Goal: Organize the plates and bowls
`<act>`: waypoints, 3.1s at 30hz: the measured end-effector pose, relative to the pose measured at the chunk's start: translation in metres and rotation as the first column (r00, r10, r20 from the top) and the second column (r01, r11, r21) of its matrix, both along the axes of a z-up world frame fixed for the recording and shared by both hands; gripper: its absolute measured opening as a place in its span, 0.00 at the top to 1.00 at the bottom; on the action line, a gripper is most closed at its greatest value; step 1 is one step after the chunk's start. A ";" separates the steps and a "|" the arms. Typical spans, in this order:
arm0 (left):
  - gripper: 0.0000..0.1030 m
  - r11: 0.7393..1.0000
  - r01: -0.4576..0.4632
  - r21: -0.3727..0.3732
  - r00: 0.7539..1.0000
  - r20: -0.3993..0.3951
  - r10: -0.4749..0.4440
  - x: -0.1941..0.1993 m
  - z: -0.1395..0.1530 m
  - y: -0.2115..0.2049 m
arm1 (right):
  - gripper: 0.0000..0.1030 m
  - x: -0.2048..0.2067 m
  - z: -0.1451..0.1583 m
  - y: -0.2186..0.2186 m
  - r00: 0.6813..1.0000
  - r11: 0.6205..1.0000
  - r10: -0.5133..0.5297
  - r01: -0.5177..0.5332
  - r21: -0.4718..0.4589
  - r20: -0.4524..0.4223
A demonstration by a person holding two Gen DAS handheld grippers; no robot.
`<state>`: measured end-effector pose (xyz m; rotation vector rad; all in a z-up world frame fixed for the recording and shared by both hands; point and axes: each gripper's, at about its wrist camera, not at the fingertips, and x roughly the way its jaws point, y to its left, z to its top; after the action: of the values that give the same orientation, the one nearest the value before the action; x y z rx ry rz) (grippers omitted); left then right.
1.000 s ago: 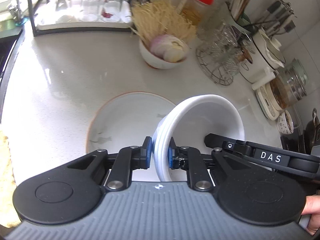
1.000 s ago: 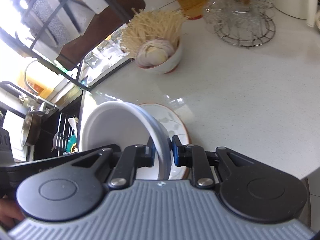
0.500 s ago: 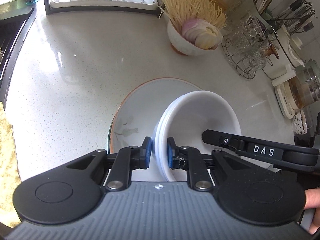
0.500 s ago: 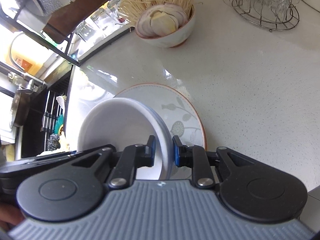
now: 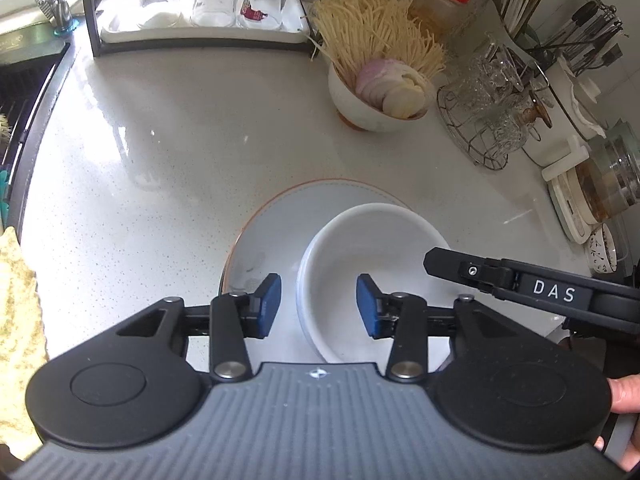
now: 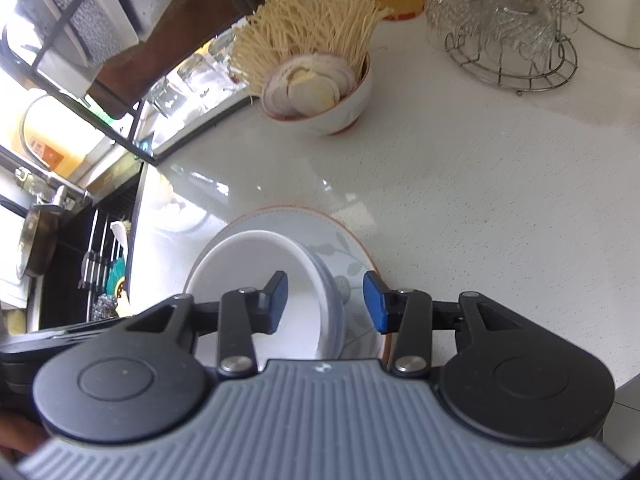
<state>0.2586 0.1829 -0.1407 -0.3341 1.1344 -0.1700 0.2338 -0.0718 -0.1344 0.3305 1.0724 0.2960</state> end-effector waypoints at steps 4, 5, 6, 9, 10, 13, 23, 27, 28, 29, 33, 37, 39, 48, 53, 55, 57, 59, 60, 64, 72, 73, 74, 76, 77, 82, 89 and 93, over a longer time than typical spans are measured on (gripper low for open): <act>0.54 1.000 0.018 0.018 0.999 0.031 -0.018 -0.005 0.013 -0.003 | 0.57 -0.010 0.011 -0.007 0.999 1.000 -0.019 0.019 -0.004 0.040; 0.54 0.999 0.024 0.023 0.999 0.040 -0.025 -0.006 0.017 -0.005 | 0.57 -0.013 0.014 -0.009 0.998 1.000 -0.023 0.023 -0.006 0.052; 0.54 0.999 0.033 0.027 0.998 0.052 -0.034 -0.009 0.021 -0.007 | 0.57 -0.017 0.018 -0.011 0.998 1.000 -0.025 0.025 -0.008 0.064; 0.54 0.998 0.055 0.038 0.994 0.092 -0.058 -0.015 0.035 -0.014 | 0.57 -0.028 0.030 -0.018 0.994 0.999 -0.032 0.034 -0.021 0.108; 0.54 0.998 0.060 0.036 0.993 0.105 -0.063 -0.016 0.040 -0.017 | 0.57 -0.032 0.035 -0.021 0.992 0.999 -0.036 0.040 -0.027 0.124; 0.54 0.995 0.077 0.069 0.983 0.163 -0.088 -0.024 0.056 -0.025 | 0.57 -0.045 0.051 -0.030 0.982 0.998 -0.046 0.054 -0.041 0.181; 0.54 0.996 0.065 0.053 0.942 0.327 -0.079 -0.064 0.120 -0.050 | 0.57 -0.083 0.099 -0.054 0.942 0.997 -0.035 0.058 -0.059 0.333; 0.54 0.995 0.029 0.091 0.922 0.381 -0.062 -0.082 0.140 -0.064 | 0.57 -0.096 0.115 -0.066 0.925 0.997 -0.019 0.043 -0.057 0.381; 0.54 0.995 0.018 0.096 0.921 0.385 -0.054 -0.086 0.144 -0.066 | 0.57 -0.100 0.119 -0.069 0.921 0.997 -0.014 0.042 -0.062 0.389; 0.54 0.996 0.009 0.092 0.921 0.388 -0.044 -0.089 0.147 -0.068 | 0.57 -0.102 0.122 -0.072 0.918 0.997 -0.010 0.038 -0.065 0.396; 0.54 0.995 -0.013 0.095 0.916 0.400 -0.026 -0.104 0.157 -0.078 | 0.57 -0.116 0.134 -0.084 0.900 0.997 0.017 0.016 -0.070 0.436; 0.54 0.995 -0.048 0.086 0.915 0.404 0.009 -0.117 0.163 -0.084 | 0.57 -0.125 0.136 -0.095 0.893 0.998 0.035 -0.010 -0.059 0.449; 0.54 0.995 -0.059 0.079 0.914 0.405 0.022 -0.124 0.165 -0.088 | 0.57 -0.130 0.136 -0.099 0.890 0.998 0.043 -0.017 -0.059 0.454; 0.54 0.989 -0.060 0.133 0.906 0.423 -0.002 -0.145 0.158 -0.116 | 0.57 -0.151 0.132 -0.116 0.879 0.997 0.067 -0.040 -0.068 0.471; 0.54 0.985 -0.078 0.151 0.902 0.432 0.005 -0.157 0.158 -0.126 | 0.57 -0.157 0.131 -0.126 0.881 0.997 0.072 -0.053 -0.054 0.467; 0.54 0.984 -0.086 0.158 0.898 0.439 0.008 -0.163 0.159 -0.130 | 0.57 -0.160 0.131 -0.128 0.877 0.996 0.090 -0.068 -0.063 0.472; 0.53 0.982 -0.087 0.170 0.893 0.449 0.002 -0.171 0.161 -0.134 | 0.57 -0.164 0.130 -0.129 0.873 0.995 0.101 -0.075 -0.073 0.477; 0.50 0.979 -0.095 0.180 0.891 0.453 0.003 -0.178 0.160 -0.137 | 0.57 -0.168 0.128 -0.130 0.873 0.994 0.106 -0.082 -0.071 0.477; 0.49 0.979 -0.099 0.179 0.890 0.455 0.007 -0.182 0.160 -0.138 | 0.57 -0.169 0.128 -0.131 0.872 0.994 0.103 -0.080 -0.069 0.478; 0.49 0.977 -0.117 0.175 0.890 0.454 0.025 -0.196 0.159 -0.140 | 0.57 -0.178 0.129 -0.135 0.867 0.994 0.104 -0.082 -0.068 0.488; 0.37 0.968 -0.164 0.188 0.890 0.452 0.063 -0.227 0.159 -0.143 | 0.57 -0.199 0.129 -0.139 0.854 0.994 0.100 -0.067 -0.082 0.510; 0.37 0.966 -0.167 0.196 0.891 0.450 0.063 -0.231 0.159 -0.144 | 0.57 -0.201 0.128 -0.140 0.854 0.994 0.104 -0.070 -0.085 0.509; 0.36 0.964 -0.170 0.203 0.892 0.448 0.063 -0.235 0.159 -0.144 | 0.57 -0.204 0.128 -0.140 0.856 0.994 0.105 -0.072 -0.085 0.507; 0.32 0.960 -0.174 0.220 0.892 0.449 0.058 -0.243 0.160 -0.146 | 0.57 -0.210 0.127 -0.140 0.853 0.993 0.113 -0.077 -0.092 0.510; 0.31 0.955 -0.178 0.238 0.891 0.451 0.054 -0.247 0.161 -0.148 | 0.57 -0.214 0.127 -0.139 0.848 0.992 0.117 -0.079 -0.096 0.517; 0.28 0.947 -0.194 0.254 0.892 0.447 0.063 -0.267 0.161 -0.154 | 0.57 -0.224 0.124 -0.140 0.853 0.992 0.128 -0.102 -0.079 0.507; 0.19 0.941 -0.229 0.248 0.893 0.438 0.102 -0.282 0.157 -0.153 | 0.46 -0.233 0.122 -0.137 0.854 0.986 0.167 -0.139 -0.094 0.492; 0.09 0.933 -0.251 0.260 0.895 0.430 0.121 -0.283 0.156 -0.150 | 0.21 -0.236 0.123 -0.135 0.841 0.982 0.182 -0.134 -0.130 0.509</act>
<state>-0.0241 0.0329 0.0152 -0.1165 0.6913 0.1098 -0.0019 -0.2063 -0.0117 0.0674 0.5716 0.4545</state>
